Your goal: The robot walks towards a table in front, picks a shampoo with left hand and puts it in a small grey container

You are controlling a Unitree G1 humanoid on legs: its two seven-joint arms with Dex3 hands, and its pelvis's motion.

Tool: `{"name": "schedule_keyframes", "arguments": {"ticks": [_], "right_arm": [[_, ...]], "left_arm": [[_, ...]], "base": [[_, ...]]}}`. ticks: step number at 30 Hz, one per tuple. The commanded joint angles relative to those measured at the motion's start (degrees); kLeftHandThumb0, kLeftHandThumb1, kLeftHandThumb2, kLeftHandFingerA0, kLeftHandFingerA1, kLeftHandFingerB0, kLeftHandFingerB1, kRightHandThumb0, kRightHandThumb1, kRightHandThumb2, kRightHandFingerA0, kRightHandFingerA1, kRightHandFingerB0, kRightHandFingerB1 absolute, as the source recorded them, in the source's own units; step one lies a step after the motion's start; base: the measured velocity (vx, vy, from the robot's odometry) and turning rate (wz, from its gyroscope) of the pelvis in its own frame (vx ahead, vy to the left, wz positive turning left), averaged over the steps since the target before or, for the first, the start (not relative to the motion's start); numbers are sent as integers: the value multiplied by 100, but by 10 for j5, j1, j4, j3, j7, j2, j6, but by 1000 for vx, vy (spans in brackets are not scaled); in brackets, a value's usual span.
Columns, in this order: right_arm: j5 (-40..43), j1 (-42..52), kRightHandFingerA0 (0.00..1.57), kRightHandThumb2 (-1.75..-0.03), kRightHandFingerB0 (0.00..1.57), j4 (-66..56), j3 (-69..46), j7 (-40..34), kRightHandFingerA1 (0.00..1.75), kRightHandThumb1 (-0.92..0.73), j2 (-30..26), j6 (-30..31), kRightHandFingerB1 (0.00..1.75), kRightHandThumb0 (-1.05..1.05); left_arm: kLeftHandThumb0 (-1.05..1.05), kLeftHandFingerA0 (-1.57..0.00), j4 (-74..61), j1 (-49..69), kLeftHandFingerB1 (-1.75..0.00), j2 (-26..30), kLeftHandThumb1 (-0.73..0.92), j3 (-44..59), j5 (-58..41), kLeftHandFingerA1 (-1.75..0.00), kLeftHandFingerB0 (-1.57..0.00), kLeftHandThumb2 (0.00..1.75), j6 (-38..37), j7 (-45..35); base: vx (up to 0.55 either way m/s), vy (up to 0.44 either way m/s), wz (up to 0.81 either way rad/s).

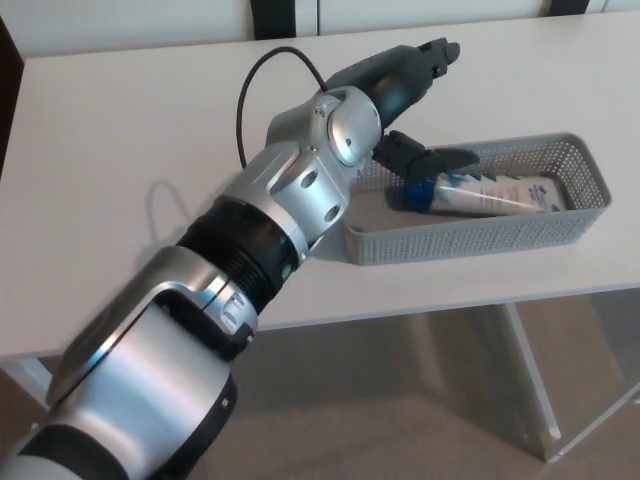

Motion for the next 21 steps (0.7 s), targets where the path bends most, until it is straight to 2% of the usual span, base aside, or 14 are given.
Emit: {"name": "schedule_keyframes", "arguments": {"ticks": [1,5,6,10,11,12,13,14,15,16,17,19,20,21], "right_arm": [[3,3,65,-58,55,-2,0,8,46,-63,-7,5,41,-28],[3,1,65,-58,55,-6,0,11,46,-62,-13,7,41,-28],[3,0,66,-58,55,-6,0,9,46,-61,-13,8,41,-28],[4,-16,67,-58,55,-4,-3,12,47,-62,-19,11,41,-28],[3,-13,66,-58,56,-4,-2,12,47,-62,-23,9,41,-28],[2,-8,66,-58,56,-4,-3,14,47,-62,-28,6,41,-28],[0,-2,66,-59,55,-8,-2,18,46,-64,-34,5,41,-25],[0,1,65,-59,54,-11,-2,19,47,-64,-36,6,41,-25],[-1,1,65,-59,54,-11,-1,19,47,-64,-36,6,41,-25],[-3,3,66,-59,53,-12,0,19,47,-64,-38,4,41,-26],[-4,7,66,-59,54,-11,1,19,47,-65,-40,3,41,-26],[-6,9,67,-58,55,-8,2,15,46,-64,-39,7,41,-26],[-5,16,68,-58,55,-6,1,18,47,-63,-43,5,41,-26],[-5,20,68,-58,56,-5,0,18,47,-63,-43,1,41,-26]], "left_arm": [[-103,0,-69,25,0,31,73,7,21,0,0,62,-9,-8],[-100,0,-267,45,-1,77,71,56,5,-1,0,65,-14,-29],[-94,0,-319,48,-5,87,56,71,-1,0,0,98,-17,-36],[-74,0,-526,38,-23,133,46,137,-30,-10,0,86,5,-84],[-76,-1,-574,45,-26,142,49,153,-39,-15,-10,64,13,-94],[-76,-1,-614,55,-26,150,49,166,-46,-15,-10,64,17,-102],[-64,-2,-736,99,-28,178,54,218,-70,-24,-13,56,28,-119],[-65,-4,-781,124,-33,187,44,242,-88,-20,-10,76,27,-125],[-65,-4,-797,133,-33,190,44,251,-94,-20,-10,76,27,-127],[-61,-7,-835,166,-28,195,54,276,-113,-18,-14,58,25,-131],[-67,-6,-910,251,-38,189,44,334,-181,-25,-12,73,19,-135],[-66,-6,-970,339,-37,180,43,383,-253,-25,-12,72,3,-138],[-33,0,-1007,402,-47,170,27,400,-291,-50,0,86,4,-138],[-33,0,-1027,455,-47,168,27,415,-321,-49,0,86,-4,-142]], "base": [[0,0,0],[0,0,0],[0,0,0],[0,0,0],[0,0,0],[0,0,0],[0,0,0],[0,0,0],[0,0,0],[0,0,0],[0,0,0],[0,0,0],[0,0,0],[0,0,0]]}}
